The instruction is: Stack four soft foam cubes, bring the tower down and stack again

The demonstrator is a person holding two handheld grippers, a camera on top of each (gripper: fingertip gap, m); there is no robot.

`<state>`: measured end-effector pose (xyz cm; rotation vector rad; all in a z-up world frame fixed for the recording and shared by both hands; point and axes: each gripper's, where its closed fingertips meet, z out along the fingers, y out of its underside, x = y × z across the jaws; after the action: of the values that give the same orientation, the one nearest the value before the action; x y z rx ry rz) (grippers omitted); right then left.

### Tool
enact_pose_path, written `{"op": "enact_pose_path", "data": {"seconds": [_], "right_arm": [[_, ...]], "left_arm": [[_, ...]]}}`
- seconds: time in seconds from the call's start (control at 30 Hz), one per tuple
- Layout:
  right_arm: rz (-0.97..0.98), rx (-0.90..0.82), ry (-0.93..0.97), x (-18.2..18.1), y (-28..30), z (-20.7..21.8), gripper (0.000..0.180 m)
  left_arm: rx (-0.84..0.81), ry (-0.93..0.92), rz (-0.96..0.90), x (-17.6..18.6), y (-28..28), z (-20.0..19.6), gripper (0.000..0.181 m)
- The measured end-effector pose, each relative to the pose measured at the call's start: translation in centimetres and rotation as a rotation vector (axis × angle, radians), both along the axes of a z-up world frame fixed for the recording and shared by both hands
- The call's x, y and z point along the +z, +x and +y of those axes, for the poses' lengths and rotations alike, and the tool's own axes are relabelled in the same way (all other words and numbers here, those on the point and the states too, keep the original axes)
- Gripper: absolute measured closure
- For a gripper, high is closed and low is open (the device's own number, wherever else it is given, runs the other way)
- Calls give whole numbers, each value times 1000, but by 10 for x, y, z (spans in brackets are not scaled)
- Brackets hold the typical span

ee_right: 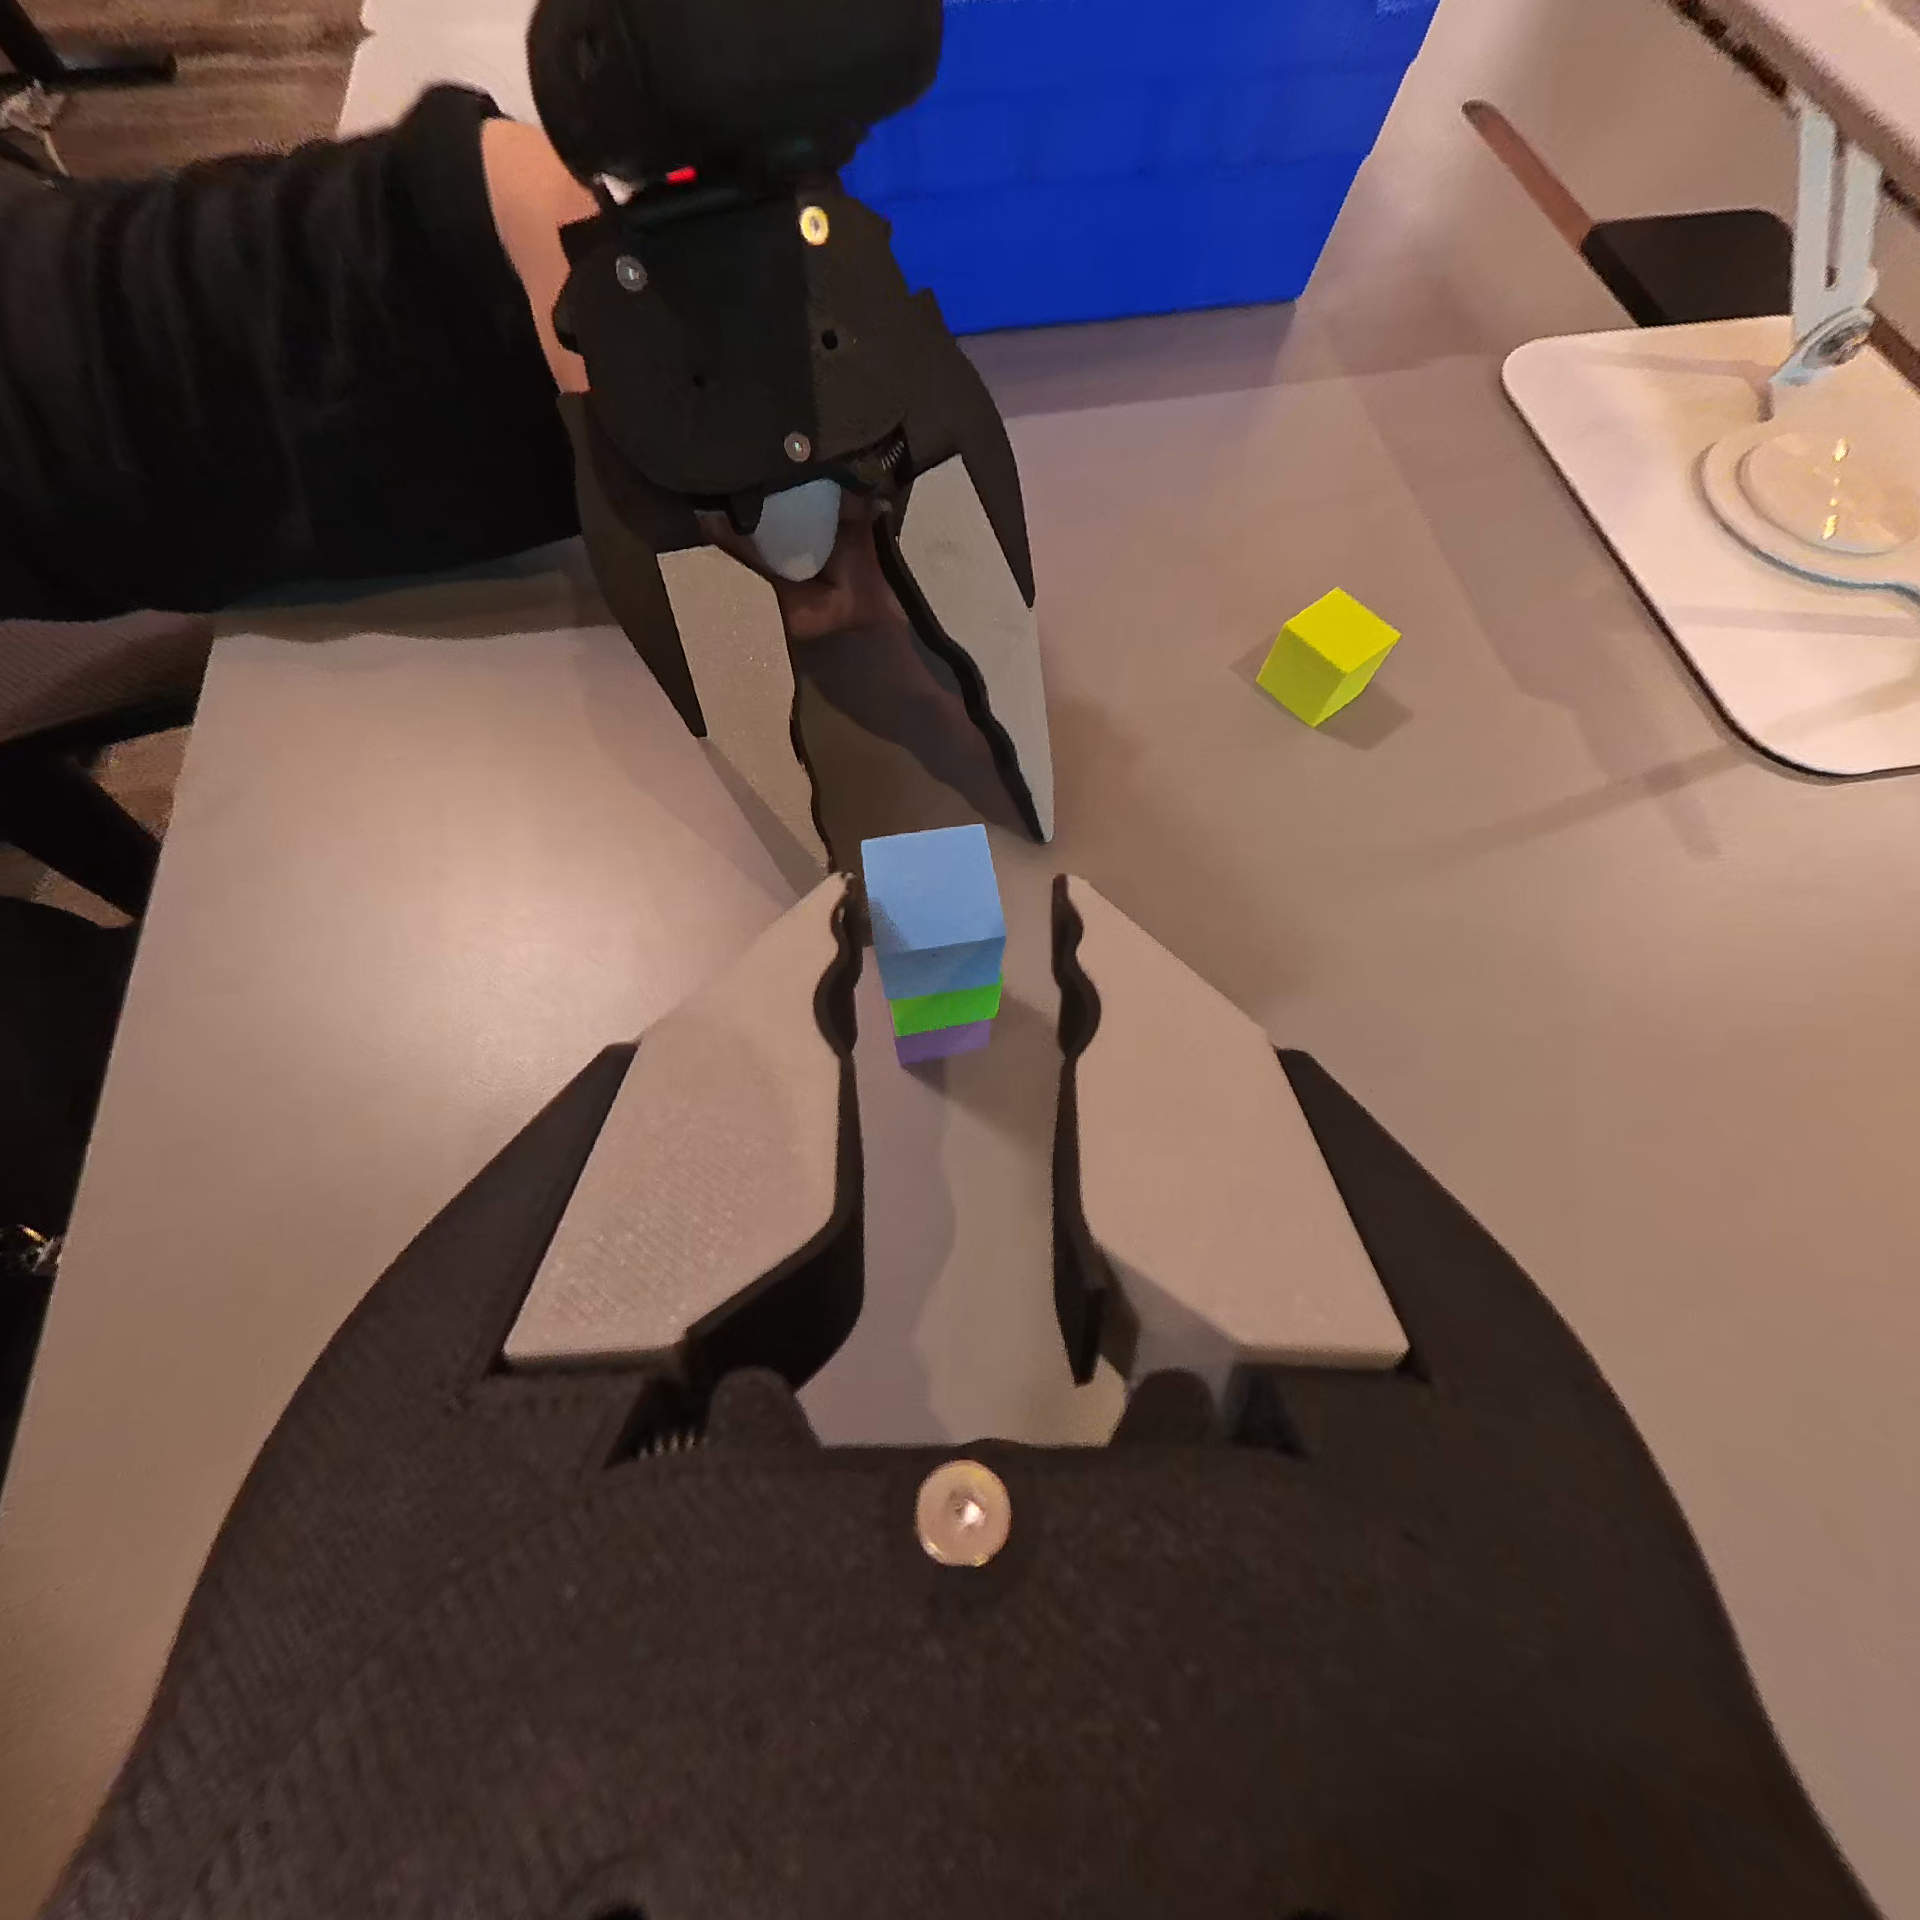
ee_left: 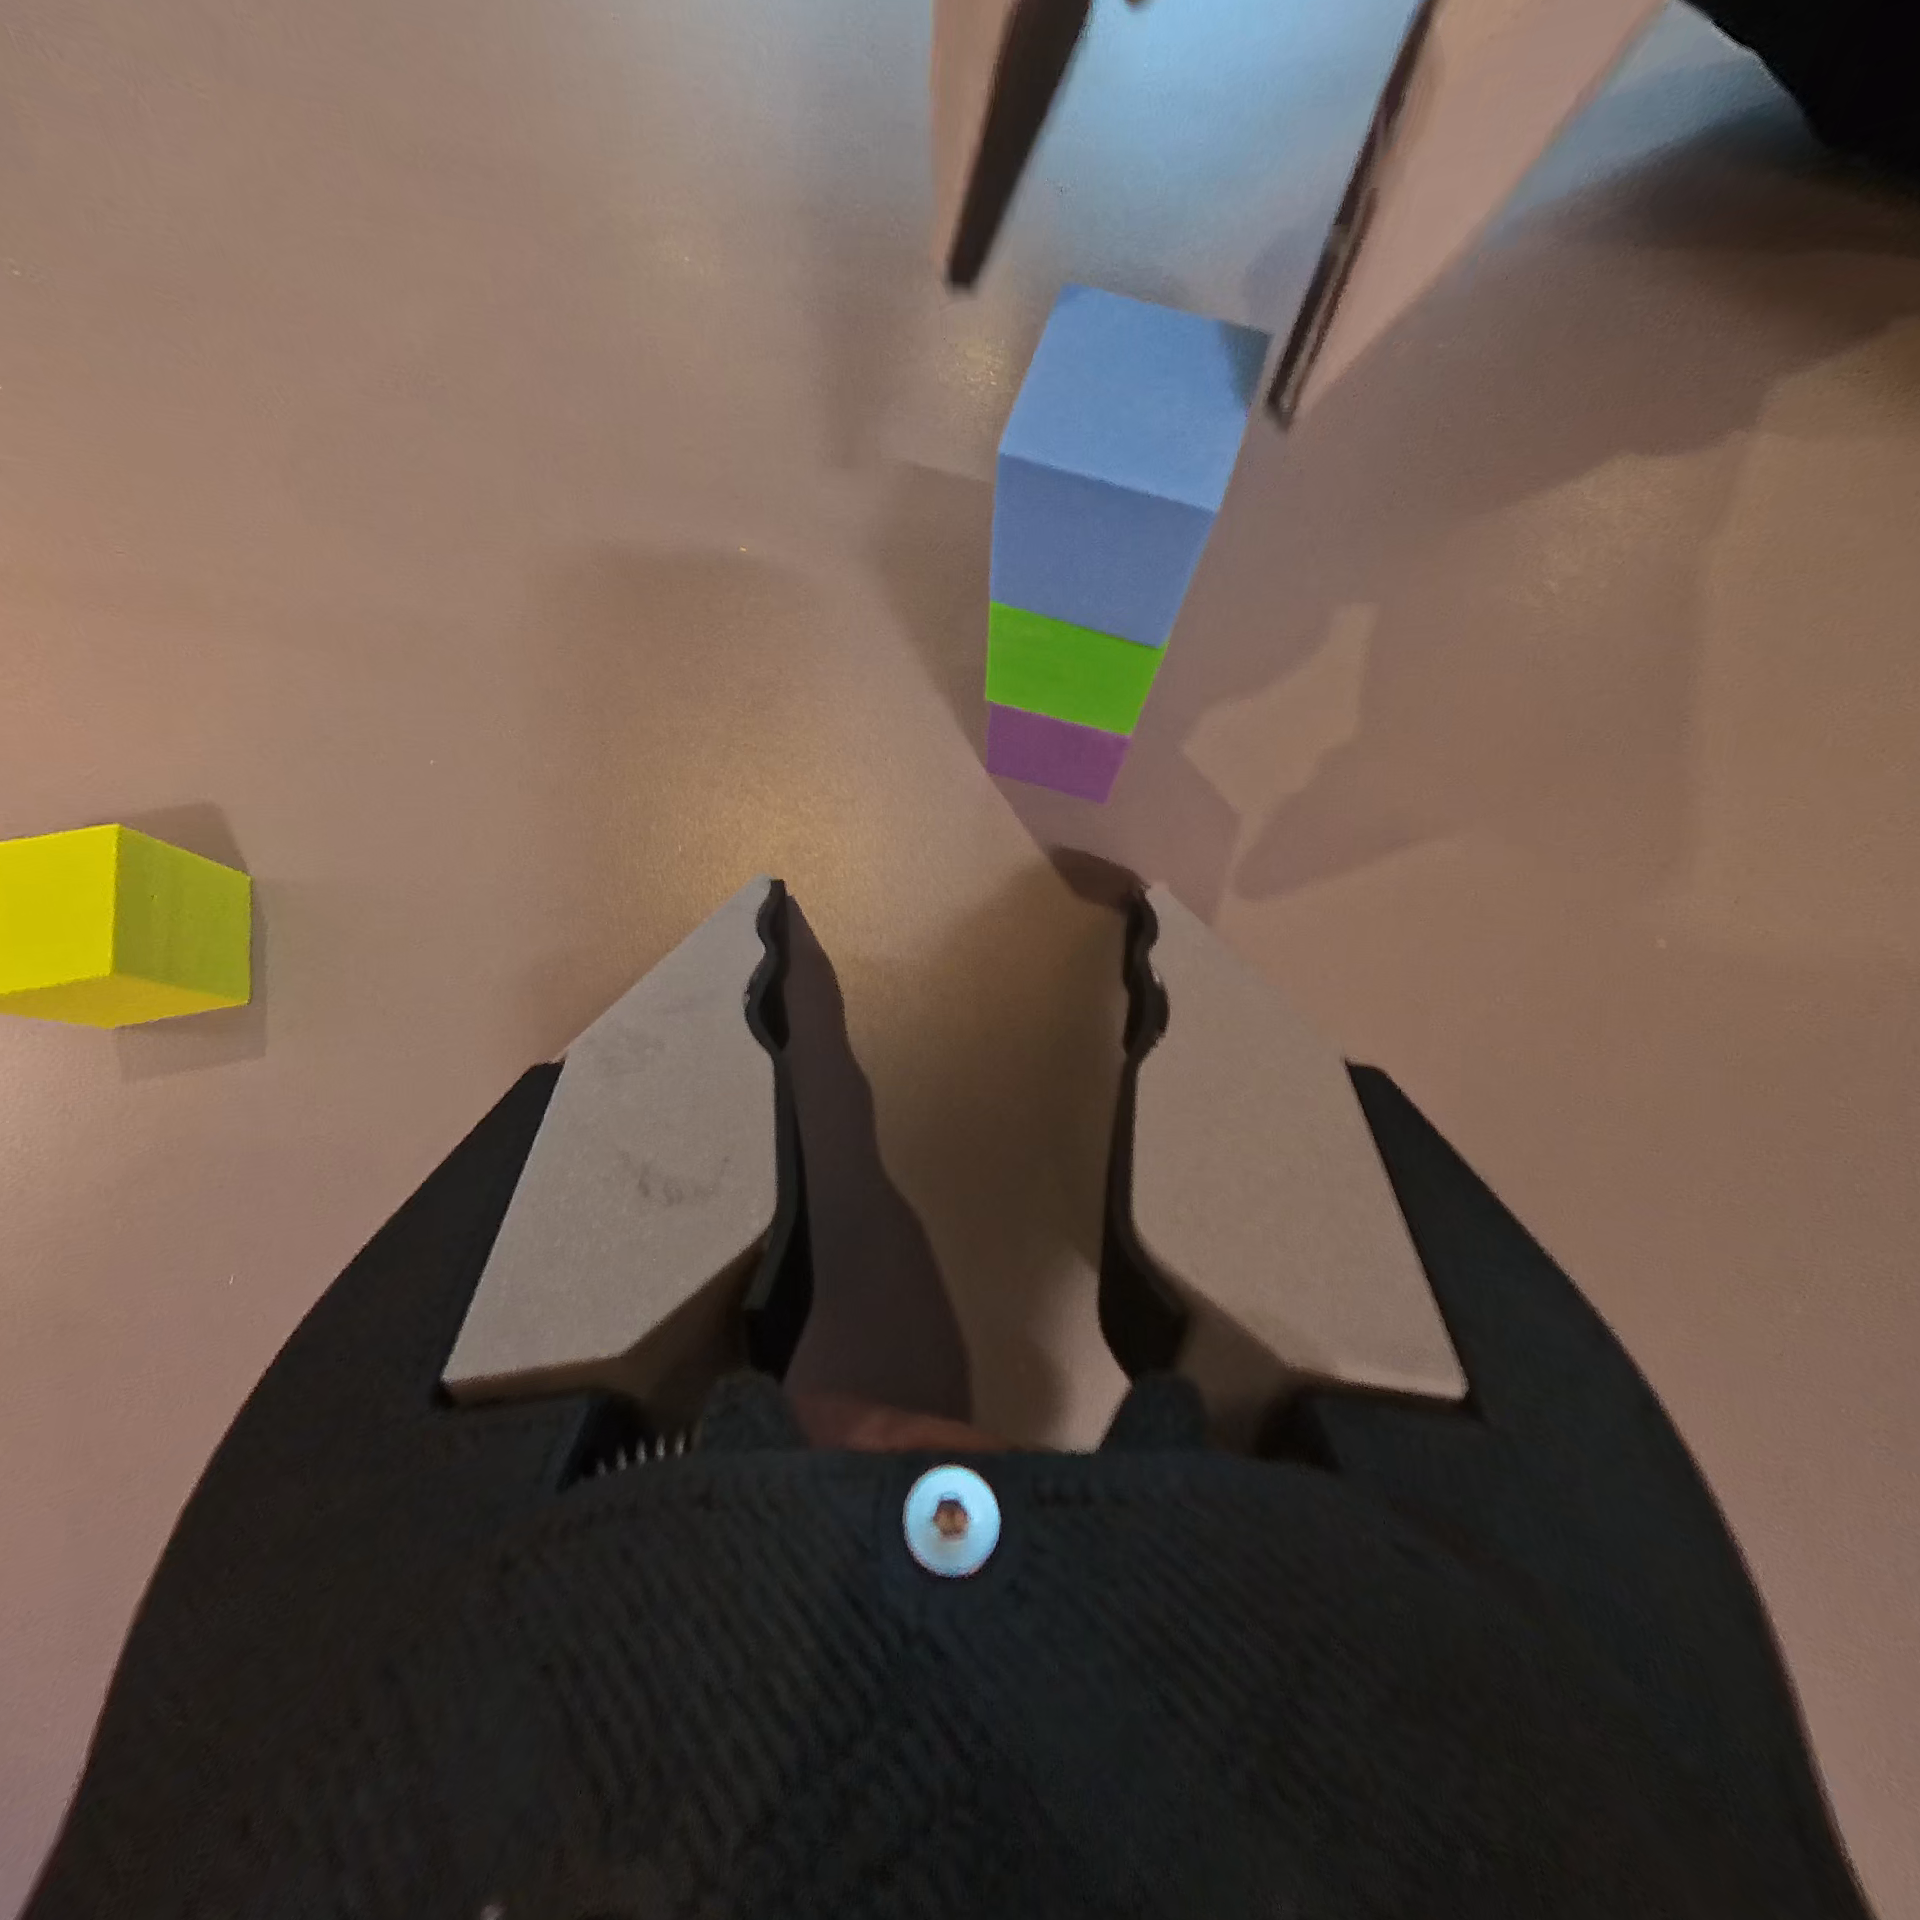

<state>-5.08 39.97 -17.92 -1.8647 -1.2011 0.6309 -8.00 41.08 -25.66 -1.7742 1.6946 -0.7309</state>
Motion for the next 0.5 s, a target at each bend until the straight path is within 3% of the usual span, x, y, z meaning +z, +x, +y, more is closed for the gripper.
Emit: {"op": "enact_pose_path", "data": {"seconds": [0.13,0.27,0.5], "right_arm": [[87,-74,121,28,9,12,145],[240,-171,215,65,29,22,148],[389,-236,131,73,52,32,150]], "left_arm": [[32,-1,18,0,-8,14,116],[213,63,14,3,-18,56,118],[536,163,-26,11,-40,122,115]]}}
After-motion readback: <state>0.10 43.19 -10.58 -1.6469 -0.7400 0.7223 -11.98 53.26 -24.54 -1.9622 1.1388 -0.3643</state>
